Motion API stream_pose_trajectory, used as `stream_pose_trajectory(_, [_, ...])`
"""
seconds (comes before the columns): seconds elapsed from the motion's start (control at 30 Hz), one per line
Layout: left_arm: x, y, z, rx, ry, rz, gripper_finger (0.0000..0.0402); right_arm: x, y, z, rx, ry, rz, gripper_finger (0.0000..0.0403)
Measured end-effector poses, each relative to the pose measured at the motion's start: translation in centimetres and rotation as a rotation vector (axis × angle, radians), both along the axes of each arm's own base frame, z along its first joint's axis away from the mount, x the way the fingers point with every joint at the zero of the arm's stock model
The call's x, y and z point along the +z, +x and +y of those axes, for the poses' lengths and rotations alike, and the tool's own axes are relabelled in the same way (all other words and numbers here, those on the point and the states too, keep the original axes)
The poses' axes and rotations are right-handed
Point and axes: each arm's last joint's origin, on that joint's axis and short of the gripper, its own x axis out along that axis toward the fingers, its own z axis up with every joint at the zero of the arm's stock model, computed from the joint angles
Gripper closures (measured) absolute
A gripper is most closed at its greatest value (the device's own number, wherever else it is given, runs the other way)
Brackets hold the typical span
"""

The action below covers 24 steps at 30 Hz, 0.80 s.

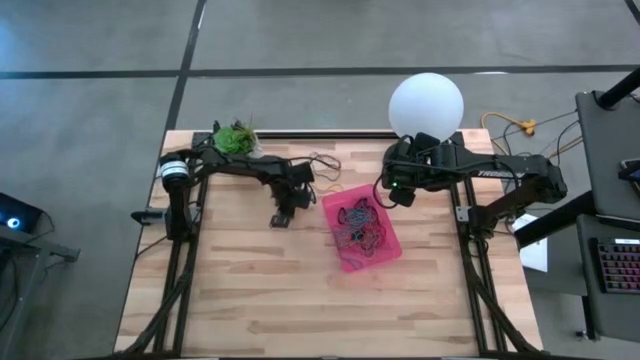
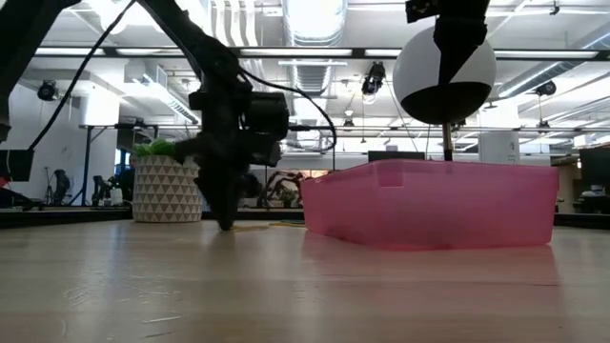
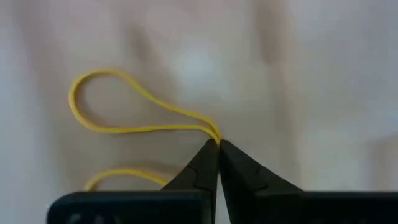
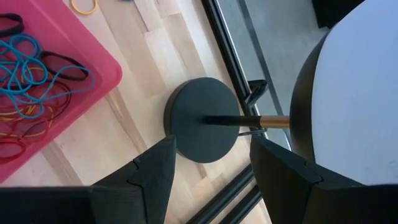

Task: Pick and place rubber bands into bin
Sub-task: Put the yellow rubber band into the pink bin

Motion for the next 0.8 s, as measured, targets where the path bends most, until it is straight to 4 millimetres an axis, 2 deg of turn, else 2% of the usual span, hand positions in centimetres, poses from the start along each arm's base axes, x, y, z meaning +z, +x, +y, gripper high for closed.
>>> stream_pose_trajectory(0.13, [2.1,-0.9,-0.7,0.014,-0.157,-0.032,0.0401,0.0,0.0,0.0,0.0,0.0,-0.002,0.0209])
stream_pose_trajectory(0.23, [6.2,-0.7,0.3,0.026,-0.157,-0.186,0.0402,0.0,0.0,0.0,0.0,0.0,-0.002,0.0209])
stream_pose_trajectory(0.3, [8.0,-0.8,0.9,0.034,-0.133,-0.243,0.0402,0.0,0.0,0.0,0.001,0.0,0.0,0.0209])
stream_pose_trajectory(0.37, [9.8,-0.3,1.5,0.034,-0.106,-0.324,0.0402,0.0,0.0,0.0,0.002,0.0,0.0,0.0209])
stream_pose_trajectory(0.53, [16.3,1.4,2.5,0.0,-0.021,-0.6,0.0402,0.0,0.0,0.0,0.002,0.0,0.0,0.0209])
stream_pose_trajectory(0.67, [18.8,3.8,2.9,-0.035,0.004,-0.784,0.0402,0.0,0.0,0.0,0.0,0.0,-0.001,0.0209])
stream_pose_trajectory(0.8, [19.3,6.3,3.2,-0.032,-0.024,-0.828,0.0401,-0.1,0.0,0.0,0.004,0.0,0.005,0.0209])
